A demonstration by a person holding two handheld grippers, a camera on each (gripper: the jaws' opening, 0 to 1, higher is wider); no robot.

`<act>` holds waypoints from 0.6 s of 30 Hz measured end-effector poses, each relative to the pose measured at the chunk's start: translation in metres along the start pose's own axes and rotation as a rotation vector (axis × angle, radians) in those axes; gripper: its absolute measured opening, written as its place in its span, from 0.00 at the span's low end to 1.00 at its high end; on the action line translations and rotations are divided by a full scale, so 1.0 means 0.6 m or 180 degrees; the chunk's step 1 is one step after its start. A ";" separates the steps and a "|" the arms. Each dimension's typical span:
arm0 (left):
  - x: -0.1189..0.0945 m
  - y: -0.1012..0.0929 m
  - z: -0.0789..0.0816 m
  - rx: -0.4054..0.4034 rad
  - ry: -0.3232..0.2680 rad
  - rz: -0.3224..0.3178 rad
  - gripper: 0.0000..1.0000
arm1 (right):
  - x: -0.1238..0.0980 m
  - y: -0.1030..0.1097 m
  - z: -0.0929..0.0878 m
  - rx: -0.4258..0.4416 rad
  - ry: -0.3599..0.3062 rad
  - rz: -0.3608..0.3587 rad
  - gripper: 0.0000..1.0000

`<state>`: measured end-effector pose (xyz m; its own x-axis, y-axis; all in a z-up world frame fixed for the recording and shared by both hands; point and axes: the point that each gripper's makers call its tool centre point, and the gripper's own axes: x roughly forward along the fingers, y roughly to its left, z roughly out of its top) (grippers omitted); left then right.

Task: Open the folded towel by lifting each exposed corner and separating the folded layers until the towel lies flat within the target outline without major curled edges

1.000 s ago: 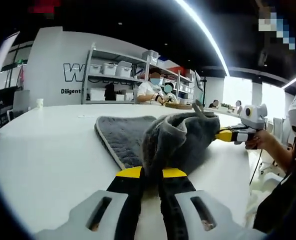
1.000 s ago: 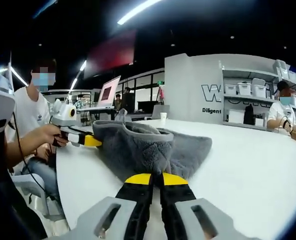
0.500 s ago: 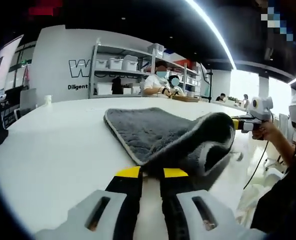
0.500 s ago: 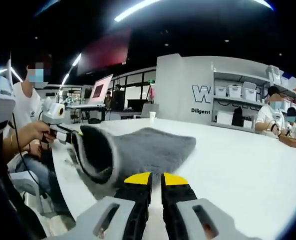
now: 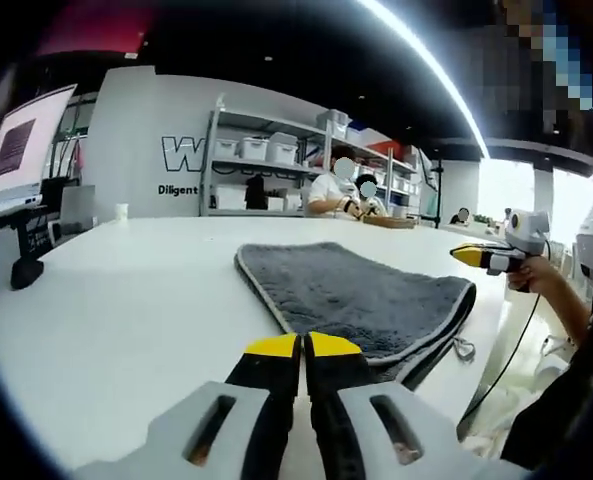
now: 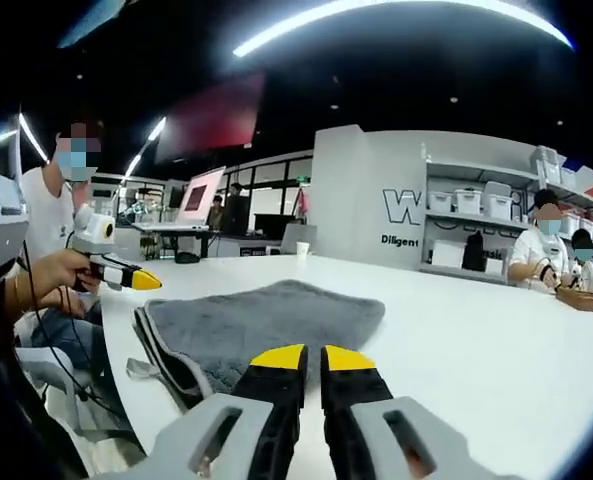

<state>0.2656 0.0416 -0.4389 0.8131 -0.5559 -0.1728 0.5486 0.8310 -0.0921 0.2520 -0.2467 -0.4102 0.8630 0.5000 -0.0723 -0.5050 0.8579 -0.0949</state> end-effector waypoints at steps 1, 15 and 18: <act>0.000 -0.002 0.004 -0.0004 -0.0034 -0.0009 0.01 | 0.000 0.000 0.001 -0.0011 0.0002 -0.0003 0.00; -0.005 -0.001 0.028 -0.0044 -0.0227 0.0110 0.02 | 0.006 -0.018 0.028 -0.0149 -0.0060 -0.0046 0.00; -0.007 0.000 0.032 -0.0034 -0.0253 0.0130 0.03 | 0.007 -0.021 0.035 -0.0177 -0.0077 -0.0048 0.00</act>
<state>0.2662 0.0436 -0.4196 0.8478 -0.5211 -0.0982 0.5130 0.8529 -0.0971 0.2624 -0.2527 -0.3887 0.8703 0.4903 -0.0465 -0.4913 0.8578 -0.1508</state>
